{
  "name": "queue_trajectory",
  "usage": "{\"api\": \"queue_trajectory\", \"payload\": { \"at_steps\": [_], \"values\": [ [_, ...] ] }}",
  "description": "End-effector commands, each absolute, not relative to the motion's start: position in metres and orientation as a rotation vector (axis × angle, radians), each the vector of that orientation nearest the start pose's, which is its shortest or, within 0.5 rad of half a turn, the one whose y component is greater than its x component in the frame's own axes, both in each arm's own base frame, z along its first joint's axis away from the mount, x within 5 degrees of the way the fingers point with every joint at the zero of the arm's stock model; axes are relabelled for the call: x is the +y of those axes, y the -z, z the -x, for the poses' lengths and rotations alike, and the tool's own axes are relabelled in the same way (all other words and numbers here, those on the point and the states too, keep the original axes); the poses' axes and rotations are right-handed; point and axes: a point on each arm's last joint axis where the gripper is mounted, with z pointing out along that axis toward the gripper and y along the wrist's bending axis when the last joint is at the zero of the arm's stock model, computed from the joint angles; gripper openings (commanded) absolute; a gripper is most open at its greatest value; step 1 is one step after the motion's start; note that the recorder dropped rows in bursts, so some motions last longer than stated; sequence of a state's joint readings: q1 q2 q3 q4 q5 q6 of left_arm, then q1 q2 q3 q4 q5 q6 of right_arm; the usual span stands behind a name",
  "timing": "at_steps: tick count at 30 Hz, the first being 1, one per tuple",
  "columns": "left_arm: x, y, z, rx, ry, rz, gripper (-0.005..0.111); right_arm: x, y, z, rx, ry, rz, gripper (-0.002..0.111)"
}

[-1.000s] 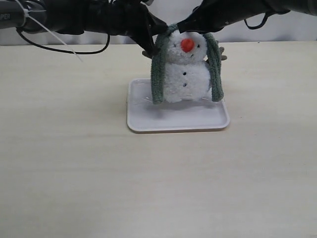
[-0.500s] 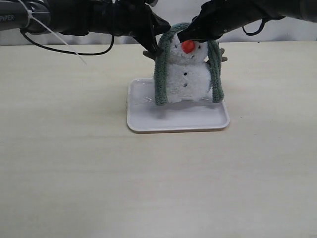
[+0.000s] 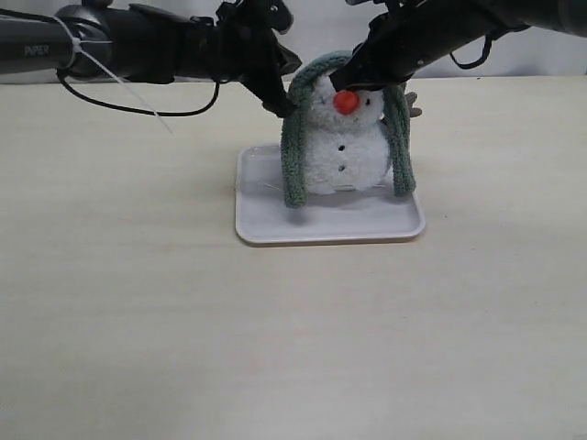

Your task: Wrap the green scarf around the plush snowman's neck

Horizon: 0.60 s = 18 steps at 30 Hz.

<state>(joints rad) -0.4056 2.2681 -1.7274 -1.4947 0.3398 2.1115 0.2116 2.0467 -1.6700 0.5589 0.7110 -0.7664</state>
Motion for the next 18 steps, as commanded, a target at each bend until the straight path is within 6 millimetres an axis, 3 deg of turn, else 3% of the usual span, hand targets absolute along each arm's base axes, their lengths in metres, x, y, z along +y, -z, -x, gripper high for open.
{"api": "queue_trajectory", "payload": {
  "at_steps": [1,4,9,12,15,18],
  "values": [
    [-0.234,-0.189,-0.470,1.635,0.182,-1.176,0.000,0.127,-0.233,-0.438,2.374,-0.400,0.873,0.004],
    [-0.233,-0.199,-0.469,1.633,0.185,-1.148,0.000,0.126,-0.240,-0.437,2.353,-0.377,0.872,0.004],
    [-0.230,-0.253,-0.456,1.576,0.248,-1.068,0.000,0.125,-0.242,-0.435,2.355,-0.369,0.883,0.004],
    [-0.236,-0.278,-0.433,1.490,0.414,-1.216,0.000,0.125,-0.242,-0.436,2.353,-0.359,0.891,0.004],
    [-0.242,-0.277,-0.415,1.410,0.533,-1.422,0.000,0.125,-0.242,-0.436,2.347,-0.354,0.901,0.004],
    [-0.242,-0.264,-0.416,1.456,0.496,-1.477,0.000,0.125,-0.242,-0.435,2.354,-0.361,0.907,0.004]
  ]
}}
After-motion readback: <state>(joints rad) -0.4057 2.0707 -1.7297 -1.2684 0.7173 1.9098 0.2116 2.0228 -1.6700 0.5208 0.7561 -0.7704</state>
